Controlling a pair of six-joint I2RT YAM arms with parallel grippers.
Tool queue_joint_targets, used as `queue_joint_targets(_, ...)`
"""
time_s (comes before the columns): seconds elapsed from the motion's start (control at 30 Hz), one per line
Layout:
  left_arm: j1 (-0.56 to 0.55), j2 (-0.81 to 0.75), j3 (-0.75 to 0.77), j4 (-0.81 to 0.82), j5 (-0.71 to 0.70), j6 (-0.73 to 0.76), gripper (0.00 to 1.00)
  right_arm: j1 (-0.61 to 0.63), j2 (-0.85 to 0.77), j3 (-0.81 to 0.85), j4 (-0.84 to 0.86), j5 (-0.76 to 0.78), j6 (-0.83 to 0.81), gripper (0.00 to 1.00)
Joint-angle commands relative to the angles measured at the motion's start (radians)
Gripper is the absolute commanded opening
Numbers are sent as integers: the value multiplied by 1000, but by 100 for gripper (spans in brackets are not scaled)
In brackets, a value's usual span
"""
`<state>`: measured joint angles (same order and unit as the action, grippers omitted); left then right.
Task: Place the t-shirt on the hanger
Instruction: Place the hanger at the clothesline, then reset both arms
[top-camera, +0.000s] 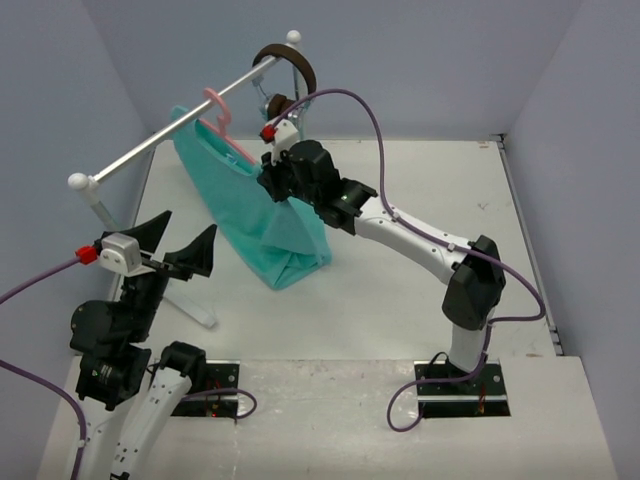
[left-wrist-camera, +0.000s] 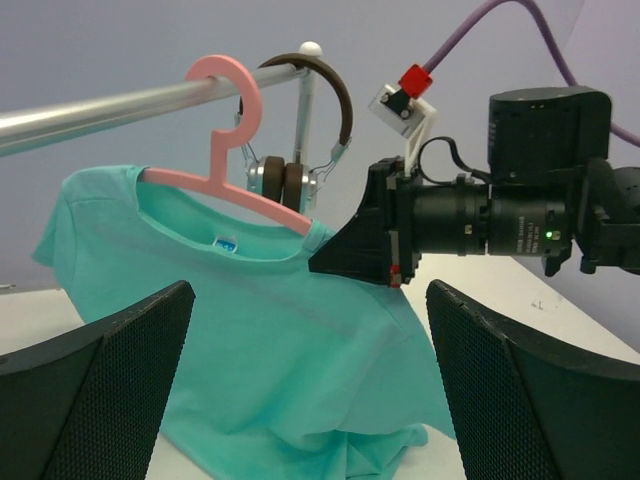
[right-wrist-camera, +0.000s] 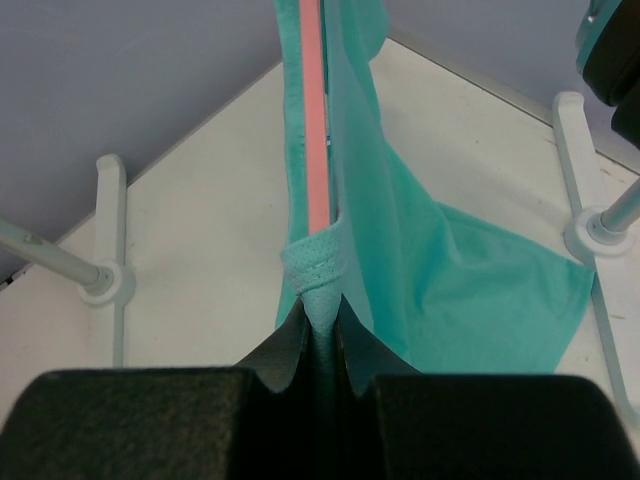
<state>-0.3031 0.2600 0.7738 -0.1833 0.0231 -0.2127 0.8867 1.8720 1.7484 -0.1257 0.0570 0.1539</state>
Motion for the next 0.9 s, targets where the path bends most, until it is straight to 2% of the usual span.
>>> queue_joint_targets(0.0,2,-5,-22,-30,-18,24,100,8,-97,-27,34,4,-20,9)
queue_joint_targets(0.03,2,-5,-27,-46,-18,21,100,9,-104,-33,31,-4,-15,25)
queue_joint_targets(0.13,2,2,-27,-106,-74,12,100,8,-172,-63,14,-48,-4,97)
queue_joint_targets(0.23,3,3,-20,-159,-105,22,100,6,-290,-65,-69,3,18,99)
queue_joint_targets(0.37,2,-5,-35,-217,-132,21,100,4,-465,-107,-222,196,34,99)
queue_joint_targets(0.47,2,-12,-48,-258,-166,-7,100,1,-612,-238,-326,387,40,99)
queue_joint_targets(0.6,2,-47,-46,-283,-256,-48,100,0,-935,-433,-443,639,141,99)
queue_joint_targets(0.63,2,-50,-40,-285,-263,-44,100,1,-998,-470,-477,674,168,99)
queue_joint_targets(0.67,2,-48,-31,-292,-284,-33,100,1,-1135,-555,-523,698,197,99)
queue_joint_targets(0.77,2,0,-19,-318,-367,2,100,1,-1338,-645,-614,710,223,99)
queue_joint_targets(0.8,2,11,-28,-321,-459,4,100,1,-1385,-662,-644,728,248,99)
queue_joint_targets(0.87,0,13,-73,-303,-535,2,100,1,-1487,-692,-734,741,237,99)
